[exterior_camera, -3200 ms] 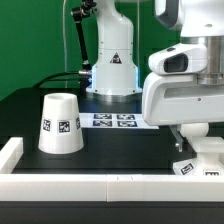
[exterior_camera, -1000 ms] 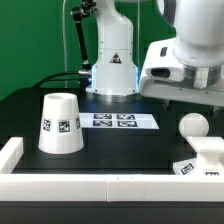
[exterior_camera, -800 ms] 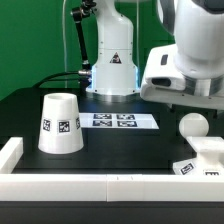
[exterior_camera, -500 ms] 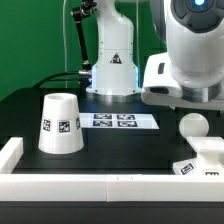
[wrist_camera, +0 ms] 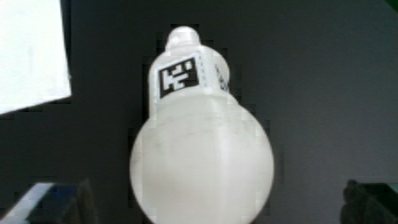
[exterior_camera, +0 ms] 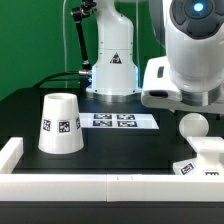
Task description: Assemble lamp
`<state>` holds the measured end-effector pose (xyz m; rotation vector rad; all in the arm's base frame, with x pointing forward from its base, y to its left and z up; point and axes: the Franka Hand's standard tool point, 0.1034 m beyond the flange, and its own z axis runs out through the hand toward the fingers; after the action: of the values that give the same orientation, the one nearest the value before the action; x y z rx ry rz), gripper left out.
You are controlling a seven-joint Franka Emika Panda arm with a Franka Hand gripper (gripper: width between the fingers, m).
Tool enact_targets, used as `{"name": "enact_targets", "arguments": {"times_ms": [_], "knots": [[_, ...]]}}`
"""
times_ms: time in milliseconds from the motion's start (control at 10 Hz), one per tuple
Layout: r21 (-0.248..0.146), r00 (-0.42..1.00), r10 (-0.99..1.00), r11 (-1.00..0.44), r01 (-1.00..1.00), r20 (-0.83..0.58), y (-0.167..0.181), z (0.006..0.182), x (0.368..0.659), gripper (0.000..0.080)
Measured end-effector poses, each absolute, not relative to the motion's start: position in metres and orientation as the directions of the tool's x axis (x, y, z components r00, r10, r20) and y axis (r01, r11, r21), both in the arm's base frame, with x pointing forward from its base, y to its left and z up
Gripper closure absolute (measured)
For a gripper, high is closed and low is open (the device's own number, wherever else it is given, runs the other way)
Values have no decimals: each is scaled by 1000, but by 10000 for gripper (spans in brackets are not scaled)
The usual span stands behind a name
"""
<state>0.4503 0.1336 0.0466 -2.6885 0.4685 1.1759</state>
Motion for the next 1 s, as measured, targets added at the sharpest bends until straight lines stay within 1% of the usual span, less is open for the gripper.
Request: {"name": "enact_targets", "arguments": {"times_ms": [500,700,900,1000], "knots": [[-17,656,-229,-938,-346,-719,139,25,433,101],[-4,648,-232,-940,-342,-725,144,20,425,101],[-3,646,-231,-941,-339,-728,145,18,423,101],[-4,646,-230,-940,-340,-728,144,18,424,207]]}}
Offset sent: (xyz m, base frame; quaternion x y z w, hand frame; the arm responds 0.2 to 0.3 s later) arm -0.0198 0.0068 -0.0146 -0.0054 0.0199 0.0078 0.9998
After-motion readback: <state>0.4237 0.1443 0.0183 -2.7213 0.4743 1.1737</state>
